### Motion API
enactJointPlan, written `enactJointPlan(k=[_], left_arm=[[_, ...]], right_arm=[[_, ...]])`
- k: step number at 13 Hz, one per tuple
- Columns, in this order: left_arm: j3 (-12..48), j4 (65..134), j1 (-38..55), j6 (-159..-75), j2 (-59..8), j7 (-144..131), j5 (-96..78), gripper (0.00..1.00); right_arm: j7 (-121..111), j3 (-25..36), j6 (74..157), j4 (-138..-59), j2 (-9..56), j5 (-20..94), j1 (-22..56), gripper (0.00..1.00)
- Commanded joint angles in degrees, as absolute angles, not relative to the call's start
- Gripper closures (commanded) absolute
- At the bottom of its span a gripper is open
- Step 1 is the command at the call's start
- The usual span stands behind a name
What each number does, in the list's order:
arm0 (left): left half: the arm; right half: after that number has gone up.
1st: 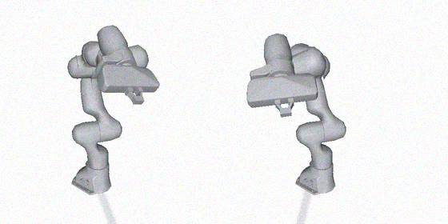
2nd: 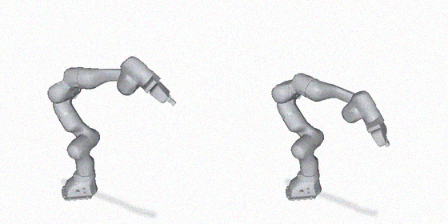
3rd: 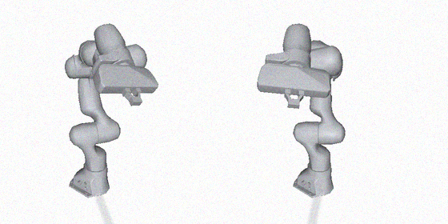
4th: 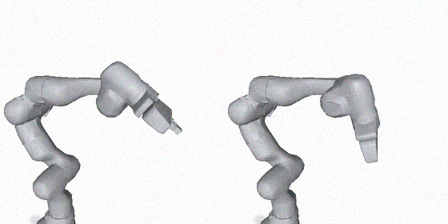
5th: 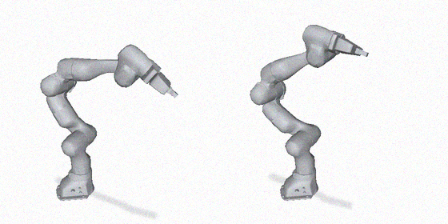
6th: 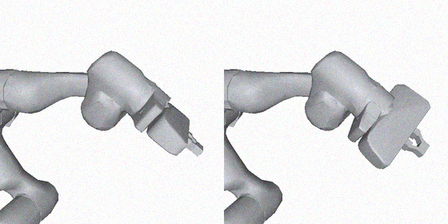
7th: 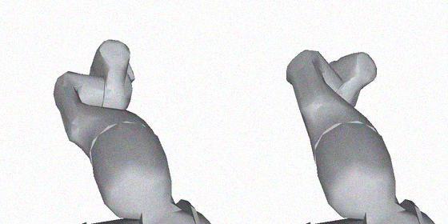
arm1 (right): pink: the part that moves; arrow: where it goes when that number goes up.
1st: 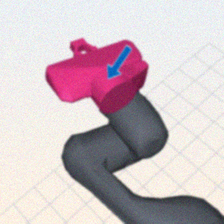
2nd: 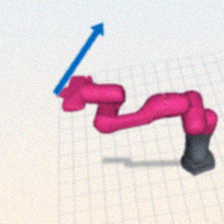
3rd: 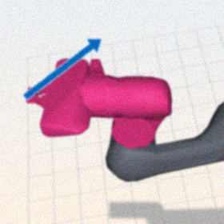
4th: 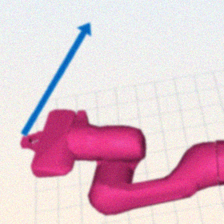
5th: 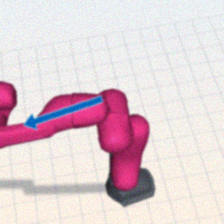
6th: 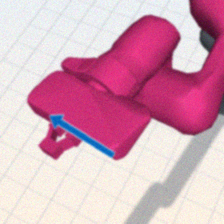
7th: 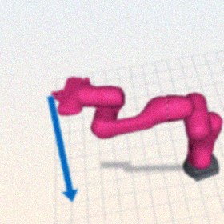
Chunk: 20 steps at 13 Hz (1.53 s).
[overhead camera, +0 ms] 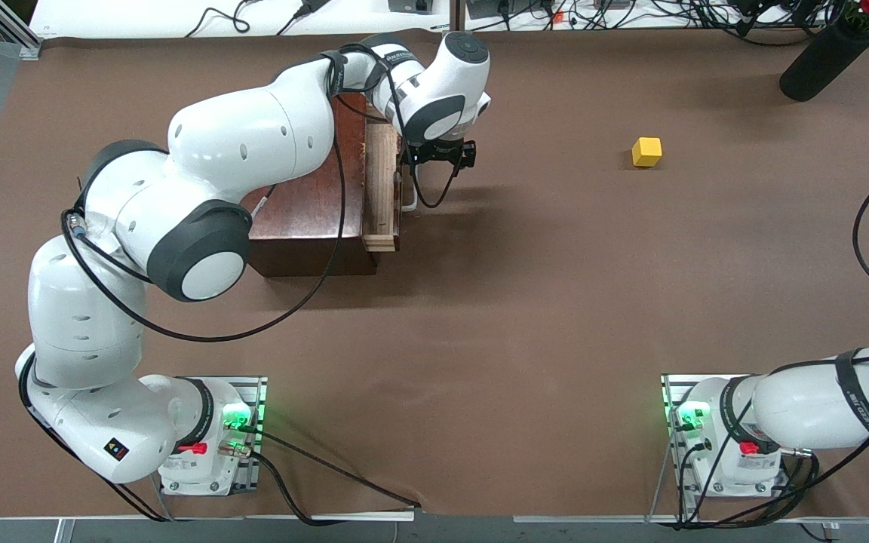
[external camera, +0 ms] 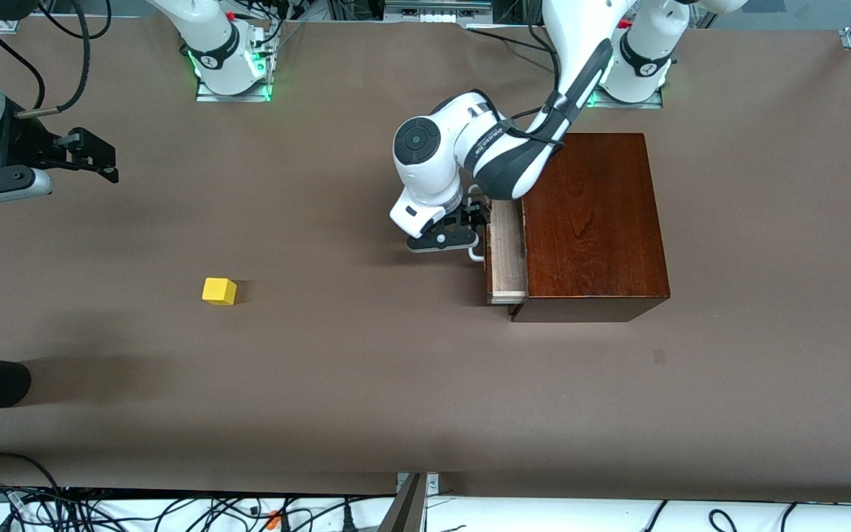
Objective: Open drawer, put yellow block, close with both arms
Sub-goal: 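Grasp the drawer handle with the left gripper and pull the drawer open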
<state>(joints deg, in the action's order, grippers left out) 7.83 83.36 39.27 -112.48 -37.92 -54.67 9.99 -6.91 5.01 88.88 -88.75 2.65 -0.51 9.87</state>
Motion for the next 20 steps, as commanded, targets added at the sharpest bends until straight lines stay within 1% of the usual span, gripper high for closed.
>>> enactJointPlan(k=[1, 4, 6, 8, 12, 14, 15, 18, 20], left_arm=[[8.2, 79.9, 41.0, -116.5, -41.0, -56.9, 6.2, 0.0], [8.2, 78.7, 40.9, -116.4, -41.0, -56.9, 6.2, 0.0], [8.1, 78.2, 40.8, -116.4, -40.9, -56.8, 6.2, 0.0], [8.1, 78.0, 40.9, -116.4, -41.0, -56.9, 6.2, 0.0], [8.1, 77.3, 40.9, -116.4, -41.0, -56.9, 6.0, 0.0], [8.1, 77.1, 40.8, -116.4, -40.9, -56.2, 6.1, 0.0], [8.1, 77.0, 40.8, -116.3, -40.8, -56.2, 6.3, 0.0], [7.6, 77.0, 40.8, -115.5, -39.7, -56.1, 7.0, 0.0], [7.5, 76.9, 40.8, -113.0, -38.9, -55.5, 7.2, 0.0]], right_arm=[[-7.0, 4.7, 89.2, -87.5, 3.3, -1.2, 9.7, 0.0], [-6.3, 4.7, 90.1, -87.4, 4.0, -0.4, 9.4, 0.0], [-6.9, 4.8, 94.3, -87.5, 5.4, 1.3, 9.3, 0.0], [-6.9, 4.8, 95.5, -87.5, 6.1, 1.6, 9.3, 0.0], [-7.0, 4.8, 96.9, -87.5, 10.9, 0.4, 9.7, 0.0], [-9.8, 4.8, 98.4, -87.5, 15.4, -2.0, 9.6, 0.0], [-9.7, 4.8, 98.9, -87.5, 16.2, -2.2, 9.8, 0.0], [-9.2, 4.7, 103.0, -89.5, 19.7, -1.2, 9.4, 0.0], [-8.9, 5.0, 107.5, -93.8, 20.2, 3.2, 9.1, 0.0]])
